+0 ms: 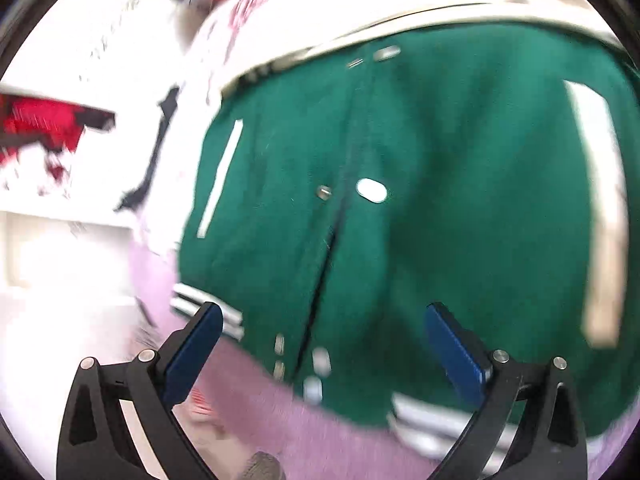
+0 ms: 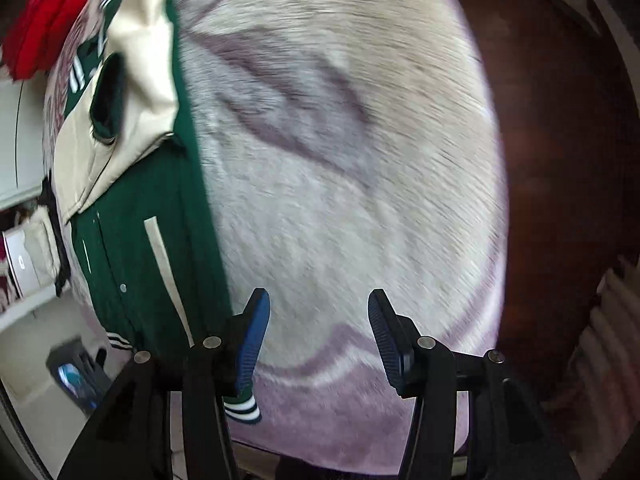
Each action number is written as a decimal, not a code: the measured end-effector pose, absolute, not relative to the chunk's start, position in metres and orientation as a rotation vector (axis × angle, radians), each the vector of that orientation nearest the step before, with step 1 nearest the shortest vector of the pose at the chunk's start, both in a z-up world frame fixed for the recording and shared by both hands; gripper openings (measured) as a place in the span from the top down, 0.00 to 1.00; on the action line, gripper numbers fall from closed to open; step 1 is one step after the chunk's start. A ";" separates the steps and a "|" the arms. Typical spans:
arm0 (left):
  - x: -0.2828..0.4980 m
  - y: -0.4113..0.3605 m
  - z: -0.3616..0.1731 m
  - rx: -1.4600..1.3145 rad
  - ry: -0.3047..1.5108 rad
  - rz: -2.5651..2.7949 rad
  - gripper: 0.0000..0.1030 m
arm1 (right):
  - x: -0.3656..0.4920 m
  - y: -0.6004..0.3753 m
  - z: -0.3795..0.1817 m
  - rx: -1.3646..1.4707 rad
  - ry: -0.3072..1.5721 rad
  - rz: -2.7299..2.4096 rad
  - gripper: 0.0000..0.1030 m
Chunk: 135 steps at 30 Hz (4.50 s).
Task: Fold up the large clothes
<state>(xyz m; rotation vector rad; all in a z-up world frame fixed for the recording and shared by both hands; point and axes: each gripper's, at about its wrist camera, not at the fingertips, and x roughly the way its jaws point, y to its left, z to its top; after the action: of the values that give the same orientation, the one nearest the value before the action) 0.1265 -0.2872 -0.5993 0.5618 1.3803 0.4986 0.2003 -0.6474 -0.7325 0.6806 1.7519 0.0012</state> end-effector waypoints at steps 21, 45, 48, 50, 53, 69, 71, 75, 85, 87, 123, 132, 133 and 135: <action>0.050 -0.459 -0.686 1.005 1.280 0.382 0.00 | 0.170 -0.729 -0.720 0.771 1.645 -0.202 0.48; 0.076 -0.391 -0.603 0.760 1.193 0.329 0.81 | 0.362 -0.567 -0.793 1.049 1.504 0.402 0.85; 0.080 -0.367 -0.591 0.719 1.188 0.325 0.81 | 0.362 -0.554 -0.767 1.067 1.466 0.379 0.87; 0.082 -0.352 -0.581 0.687 1.186 0.319 0.81 | 0.366 -0.539 -0.741 1.063 1.436 0.381 0.88; 0.087 -0.322 -0.559 0.617 1.177 0.296 0.81 | 0.379 -0.509 -0.702 1.033 1.405 0.391 0.88; 0.150 -0.039 -0.551 0.124 1.275 0.342 0.80 | 0.516 -0.138 -0.616 0.551 1.509 0.376 0.89; 0.155 -0.010 -0.567 0.083 1.303 0.348 0.79 | 0.526 -0.097 -0.633 0.488 1.534 0.365 0.89; 0.158 0.021 -0.592 0.036 1.342 0.327 0.78 | 0.536 -0.043 -0.668 0.408 1.585 0.318 0.90; 0.146 0.068 -0.598 -0.206 1.396 0.250 0.45 | 0.532 -0.056 -0.712 0.674 1.718 0.375 0.60; 0.134 0.088 -0.595 -0.261 1.412 0.243 0.36 | 0.520 -0.066 -0.702 0.716 1.715 0.431 0.45; 0.069 0.129 -0.585 -0.731 1.397 0.092 0.96 | 0.093 -0.178 -0.780 0.824 1.881 0.138 0.90; 0.051 0.143 -0.613 -0.742 1.509 0.096 0.99 | 0.126 -0.172 -0.785 0.683 1.984 0.246 0.83; 0.049 0.149 -0.604 -0.748 1.488 0.080 0.98 | 0.126 -0.176 -0.782 0.689 1.974 0.261 0.76; 0.052 0.163 -0.588 -0.784 1.436 0.027 0.97 | 0.128 -0.190 -0.775 0.702 1.922 0.292 0.59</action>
<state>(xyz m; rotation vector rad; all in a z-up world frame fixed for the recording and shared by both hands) 0.0518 0.1628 -0.5884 -0.7838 1.4365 0.0272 0.1283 -0.1896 -0.7748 0.7024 1.9222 0.2922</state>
